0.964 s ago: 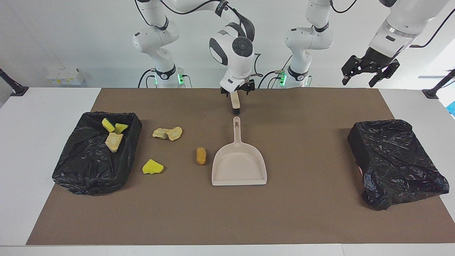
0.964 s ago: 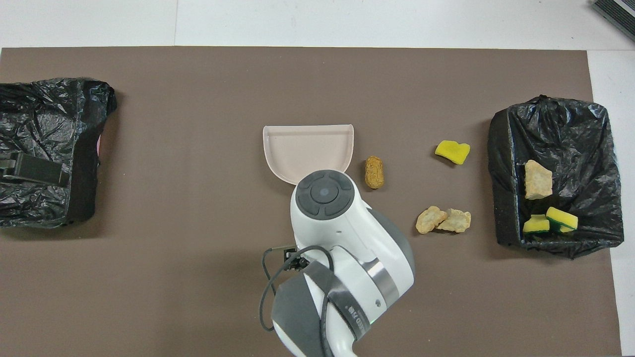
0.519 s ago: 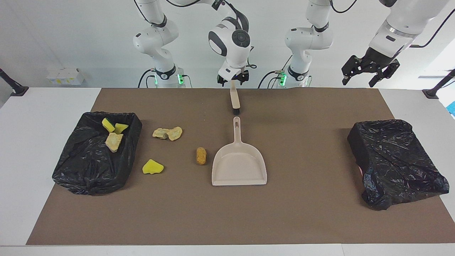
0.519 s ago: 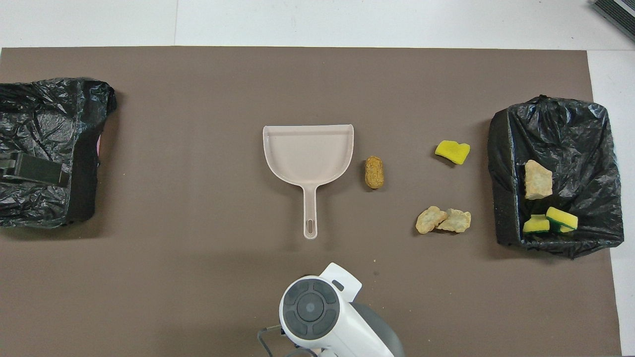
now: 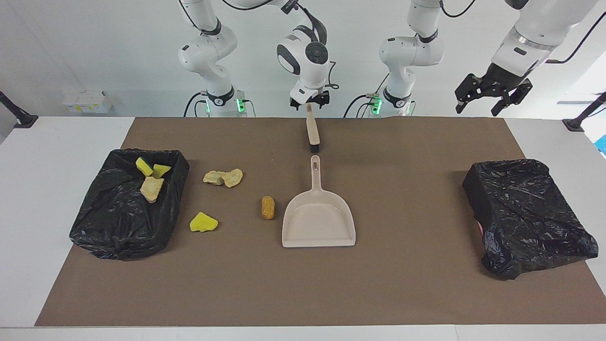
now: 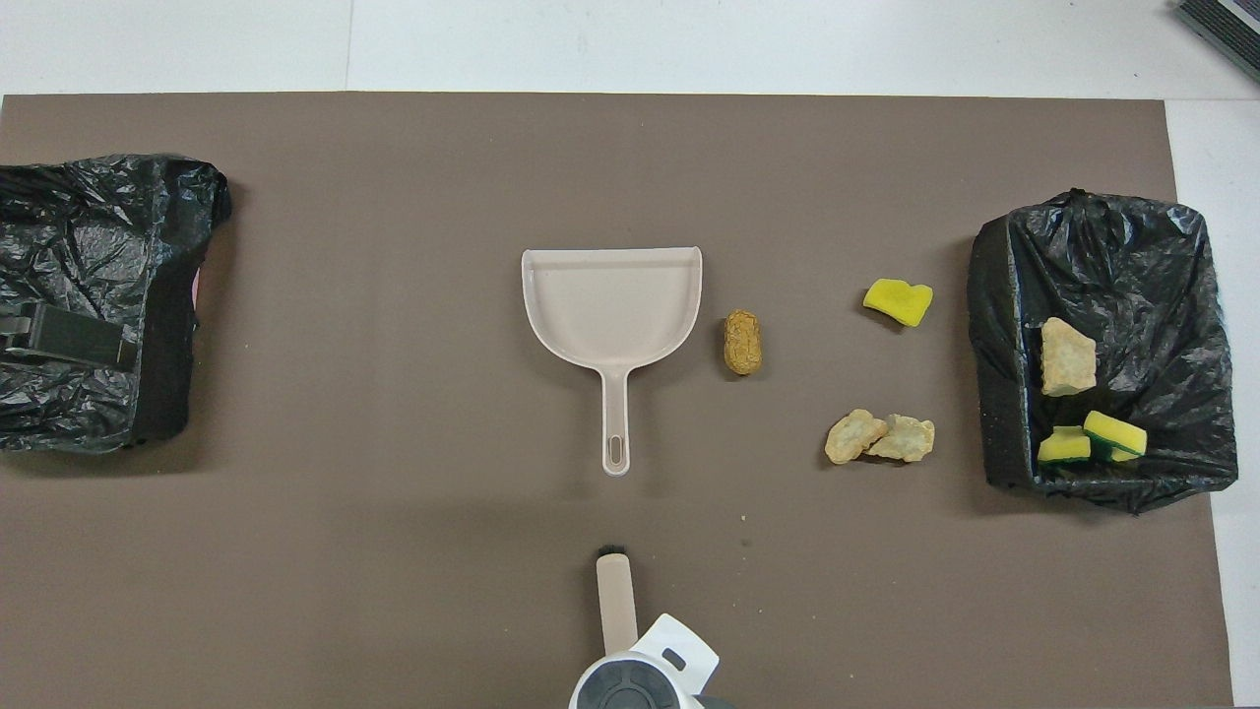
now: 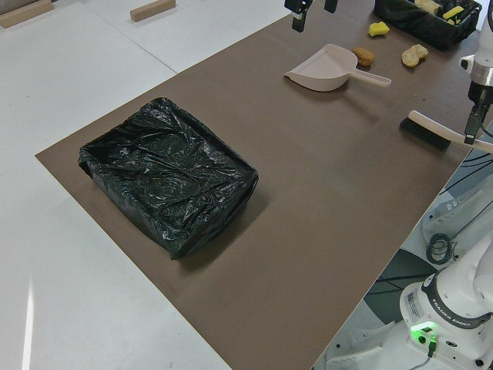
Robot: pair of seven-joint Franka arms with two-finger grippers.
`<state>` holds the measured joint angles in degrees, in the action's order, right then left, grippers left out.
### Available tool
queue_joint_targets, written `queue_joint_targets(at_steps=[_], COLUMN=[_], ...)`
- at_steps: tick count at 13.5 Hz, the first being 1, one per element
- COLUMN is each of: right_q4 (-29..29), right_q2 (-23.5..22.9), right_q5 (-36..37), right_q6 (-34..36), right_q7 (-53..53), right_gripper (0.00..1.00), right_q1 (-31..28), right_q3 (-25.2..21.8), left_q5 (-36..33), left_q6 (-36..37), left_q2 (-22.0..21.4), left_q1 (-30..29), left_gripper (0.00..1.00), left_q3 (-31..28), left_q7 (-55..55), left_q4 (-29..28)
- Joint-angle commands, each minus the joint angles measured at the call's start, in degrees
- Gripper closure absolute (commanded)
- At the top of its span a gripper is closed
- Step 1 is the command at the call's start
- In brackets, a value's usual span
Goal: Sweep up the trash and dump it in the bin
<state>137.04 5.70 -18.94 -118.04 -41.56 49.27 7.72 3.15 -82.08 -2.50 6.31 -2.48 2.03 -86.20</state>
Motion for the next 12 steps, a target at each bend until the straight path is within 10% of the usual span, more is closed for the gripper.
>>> queue_joint_targets(at_steps=[1, 8, 12], right_q4=[3.49, 3.85, 3.85], right_q2=[2.3, 0.98, 0.98], right_q5=[-2.33, -3.21, -3.21], right_q6=[-3.15, -4.66, -4.13], right_q7=[-0.8, -0.63, 0.69], right_gripper=[0.05, 0.17, 0.66], right_q1=[1.17, 2.67, 2.67], right_q3=[-0.16, -0.07, -0.07], left_q5=[-0.6, -0.51, -0.6], left_q6=[-0.01, -0.01, -0.01], left_q2=[-1.46, -1.46, -1.46], left_q1=[-0.59, -0.59, -0.51], left_gripper=[0.0, 0.0, 0.0], left_q3=[0.29, 0.29, 0.29], left_q7=[0.7, 0.7, 0.7], left_q4=[-1.52, -1.52, -1.52])
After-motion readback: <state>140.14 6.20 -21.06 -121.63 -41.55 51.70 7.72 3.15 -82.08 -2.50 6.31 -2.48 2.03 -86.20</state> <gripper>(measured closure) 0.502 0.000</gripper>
